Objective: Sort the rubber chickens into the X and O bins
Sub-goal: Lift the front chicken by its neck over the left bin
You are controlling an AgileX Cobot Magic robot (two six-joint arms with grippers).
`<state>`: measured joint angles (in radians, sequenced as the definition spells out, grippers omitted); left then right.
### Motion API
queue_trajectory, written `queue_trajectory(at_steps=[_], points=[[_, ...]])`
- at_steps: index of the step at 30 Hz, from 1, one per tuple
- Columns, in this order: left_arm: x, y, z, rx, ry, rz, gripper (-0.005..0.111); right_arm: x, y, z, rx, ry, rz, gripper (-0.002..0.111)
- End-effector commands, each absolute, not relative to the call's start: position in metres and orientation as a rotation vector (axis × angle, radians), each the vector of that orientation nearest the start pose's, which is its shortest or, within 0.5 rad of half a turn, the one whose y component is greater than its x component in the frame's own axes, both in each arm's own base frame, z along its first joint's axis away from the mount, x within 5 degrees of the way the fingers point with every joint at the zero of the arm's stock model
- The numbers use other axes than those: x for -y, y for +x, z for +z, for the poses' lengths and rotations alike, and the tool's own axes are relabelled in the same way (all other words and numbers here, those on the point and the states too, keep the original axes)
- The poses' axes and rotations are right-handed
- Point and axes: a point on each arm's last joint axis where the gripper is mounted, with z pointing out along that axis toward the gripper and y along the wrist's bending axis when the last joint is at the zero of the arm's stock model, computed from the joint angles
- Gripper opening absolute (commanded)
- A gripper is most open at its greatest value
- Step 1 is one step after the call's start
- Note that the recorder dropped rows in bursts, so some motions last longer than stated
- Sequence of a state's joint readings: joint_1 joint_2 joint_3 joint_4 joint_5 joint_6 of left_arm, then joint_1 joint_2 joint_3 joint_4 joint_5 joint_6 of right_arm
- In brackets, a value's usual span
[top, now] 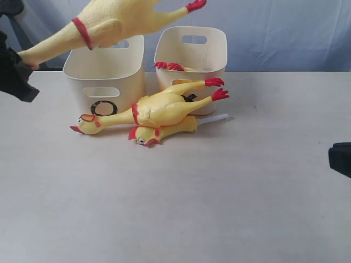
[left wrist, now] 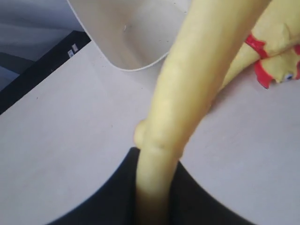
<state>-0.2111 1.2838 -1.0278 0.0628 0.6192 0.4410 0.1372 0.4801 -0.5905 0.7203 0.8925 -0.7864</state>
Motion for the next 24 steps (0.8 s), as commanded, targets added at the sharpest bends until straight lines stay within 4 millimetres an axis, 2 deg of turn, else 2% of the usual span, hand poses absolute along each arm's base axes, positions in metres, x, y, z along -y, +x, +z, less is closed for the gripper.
queue_trajectory(at_steps=[1, 11, 15, 18, 24], points=[[0.047, 0.281, 0.326, -2.231, 0.647, 0.153, 0.000, -0.057, 0.069, 0.320, -1.924, -0.726, 0.492, -0.001], [0.051, 0.319, 0.325, -2.316, 0.575, 0.120, 0.000, -0.057, 0.069, 0.320, -1.923, -0.725, 0.490, -0.001], [0.052, 0.339, 0.318, -2.394, 0.520, 0.118, 0.000, -0.057, 0.069, 0.320, -1.923, -0.725, 0.490, -0.001], [0.048, 0.351, 0.312, -2.454, 0.439, 0.179, 0.000, -0.057, 0.069, 0.320, -1.923, -0.725, 0.490, -0.001], [0.041, 0.357, 0.298, -2.564, 0.485, 0.304, 0.000, -0.057, 0.069, 0.320, -1.923, -0.725, 0.490, -0.001]])
